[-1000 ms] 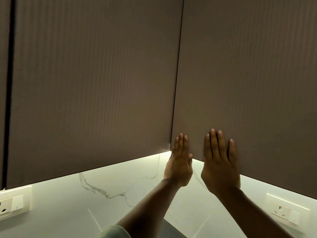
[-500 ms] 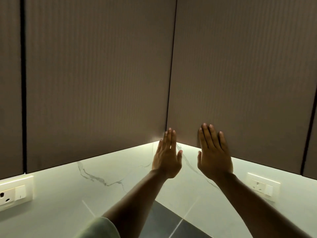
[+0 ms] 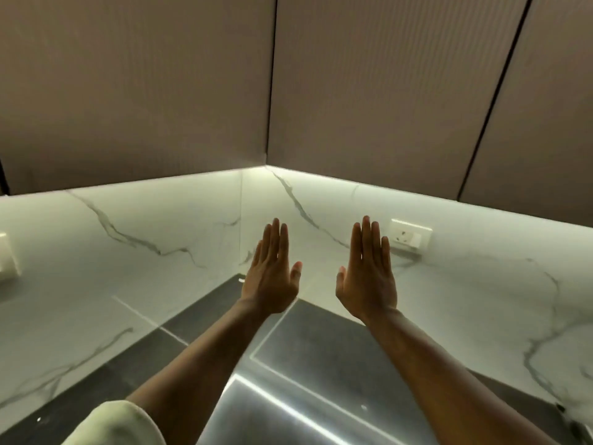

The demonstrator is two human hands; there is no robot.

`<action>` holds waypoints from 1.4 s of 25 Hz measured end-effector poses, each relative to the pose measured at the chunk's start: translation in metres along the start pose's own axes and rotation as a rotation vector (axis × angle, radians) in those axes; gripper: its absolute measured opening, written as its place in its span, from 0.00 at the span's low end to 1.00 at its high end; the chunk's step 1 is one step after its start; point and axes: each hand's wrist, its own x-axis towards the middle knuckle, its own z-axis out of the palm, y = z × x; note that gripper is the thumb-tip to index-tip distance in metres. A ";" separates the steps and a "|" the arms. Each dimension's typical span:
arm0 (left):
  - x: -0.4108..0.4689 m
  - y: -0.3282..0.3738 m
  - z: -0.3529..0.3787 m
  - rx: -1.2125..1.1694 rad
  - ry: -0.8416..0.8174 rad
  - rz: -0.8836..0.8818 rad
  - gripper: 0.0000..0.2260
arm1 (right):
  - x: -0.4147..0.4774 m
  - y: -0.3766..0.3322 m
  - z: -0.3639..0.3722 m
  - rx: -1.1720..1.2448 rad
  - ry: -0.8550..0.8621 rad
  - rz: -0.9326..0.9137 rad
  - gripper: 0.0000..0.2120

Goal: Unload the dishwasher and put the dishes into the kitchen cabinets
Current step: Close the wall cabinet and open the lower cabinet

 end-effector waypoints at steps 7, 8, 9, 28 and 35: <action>-0.126 0.047 0.036 -0.110 -0.152 -0.035 0.33 | -0.156 0.011 -0.014 0.220 -0.124 0.041 0.42; -0.147 0.058 0.044 -0.115 -0.182 -0.036 0.33 | -0.182 0.014 -0.016 0.240 -0.150 0.060 0.42; -0.169 0.071 0.053 -0.117 -0.215 -0.031 0.33 | -0.209 0.019 -0.018 0.253 -0.185 0.084 0.42; -0.480 0.183 0.167 -0.120 -0.864 -0.007 0.33 | -0.575 0.092 -0.065 0.249 -0.731 0.559 0.38; -0.518 0.155 0.228 -0.291 -1.015 -0.372 0.28 | -0.580 0.094 0.011 0.642 -0.843 0.950 0.29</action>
